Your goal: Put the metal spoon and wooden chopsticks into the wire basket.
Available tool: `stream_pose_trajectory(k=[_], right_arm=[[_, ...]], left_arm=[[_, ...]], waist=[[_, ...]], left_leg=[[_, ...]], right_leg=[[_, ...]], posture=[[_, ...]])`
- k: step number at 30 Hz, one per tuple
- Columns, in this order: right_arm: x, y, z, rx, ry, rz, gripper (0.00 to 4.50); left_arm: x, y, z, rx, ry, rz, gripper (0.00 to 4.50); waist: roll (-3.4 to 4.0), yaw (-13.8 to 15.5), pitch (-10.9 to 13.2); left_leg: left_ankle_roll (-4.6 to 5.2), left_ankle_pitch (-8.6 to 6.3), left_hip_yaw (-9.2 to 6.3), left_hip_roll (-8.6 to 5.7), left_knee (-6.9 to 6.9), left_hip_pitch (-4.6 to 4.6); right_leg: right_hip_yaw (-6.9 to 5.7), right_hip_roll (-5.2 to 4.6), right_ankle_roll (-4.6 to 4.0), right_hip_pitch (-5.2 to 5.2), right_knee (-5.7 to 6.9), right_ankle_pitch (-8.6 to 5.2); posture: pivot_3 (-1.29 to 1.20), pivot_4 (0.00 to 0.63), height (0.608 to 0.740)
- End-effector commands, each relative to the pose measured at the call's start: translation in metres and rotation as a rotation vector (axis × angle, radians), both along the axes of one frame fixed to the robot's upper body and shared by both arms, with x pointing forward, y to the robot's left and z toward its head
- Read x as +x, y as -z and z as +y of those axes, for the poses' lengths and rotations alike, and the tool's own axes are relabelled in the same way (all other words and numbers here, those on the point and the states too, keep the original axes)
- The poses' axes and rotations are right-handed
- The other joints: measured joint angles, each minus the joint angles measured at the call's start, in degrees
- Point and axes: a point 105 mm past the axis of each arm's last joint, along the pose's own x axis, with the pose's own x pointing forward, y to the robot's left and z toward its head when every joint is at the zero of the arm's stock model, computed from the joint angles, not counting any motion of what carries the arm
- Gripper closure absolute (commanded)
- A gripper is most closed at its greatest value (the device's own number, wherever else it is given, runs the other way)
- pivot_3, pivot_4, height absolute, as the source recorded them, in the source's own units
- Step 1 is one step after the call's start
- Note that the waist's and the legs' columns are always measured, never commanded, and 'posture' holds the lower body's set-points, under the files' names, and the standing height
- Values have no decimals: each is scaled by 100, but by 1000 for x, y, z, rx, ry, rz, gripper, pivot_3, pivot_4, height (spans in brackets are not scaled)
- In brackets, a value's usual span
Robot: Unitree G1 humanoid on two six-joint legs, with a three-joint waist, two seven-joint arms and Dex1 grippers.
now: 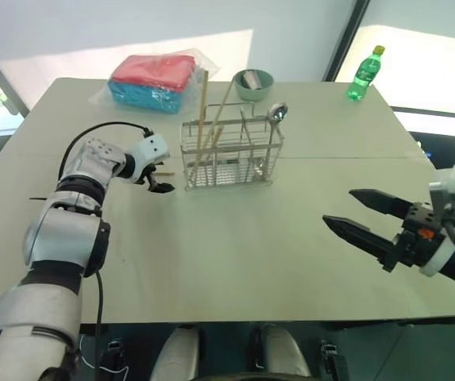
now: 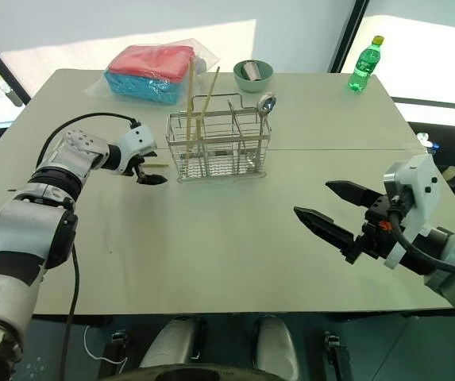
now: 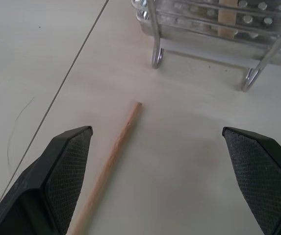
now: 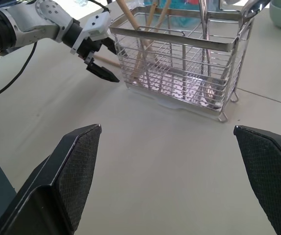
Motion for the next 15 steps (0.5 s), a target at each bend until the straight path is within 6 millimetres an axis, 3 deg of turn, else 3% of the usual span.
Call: stream_pose_trajectory(k=[1, 13, 15], right_arm=[[-4, -12, 1, -14, -3, -54, 0], [-5, -18, -2, -19, 33, -57, 0], [-5, -19, -3, -18, 40, -57, 0]], left_arm=[[3, -7, 9, -4, -37, -34, 11], [5, -2, 14, -7, -93, -37, 11], [3, 1, 12, -17, -92, -15, 561]], waist=[[0, 0, 0], [-1, 0, 0], [-1, 0, 0]], left_leg=[[0, 0, 0, 0, 0, 0], [0, 0, -1, 0, 0, -1], [0, 0, -1, 0, 0, -1]], right_leg=[[0, 0, 0, 0, 0, 0], [1, -2, 0, 0, -1, 0], [1, -2, 0, 0, -1, 0]], posture=[[0, 150, 667], [0, 150, 667], [0, 150, 667]])
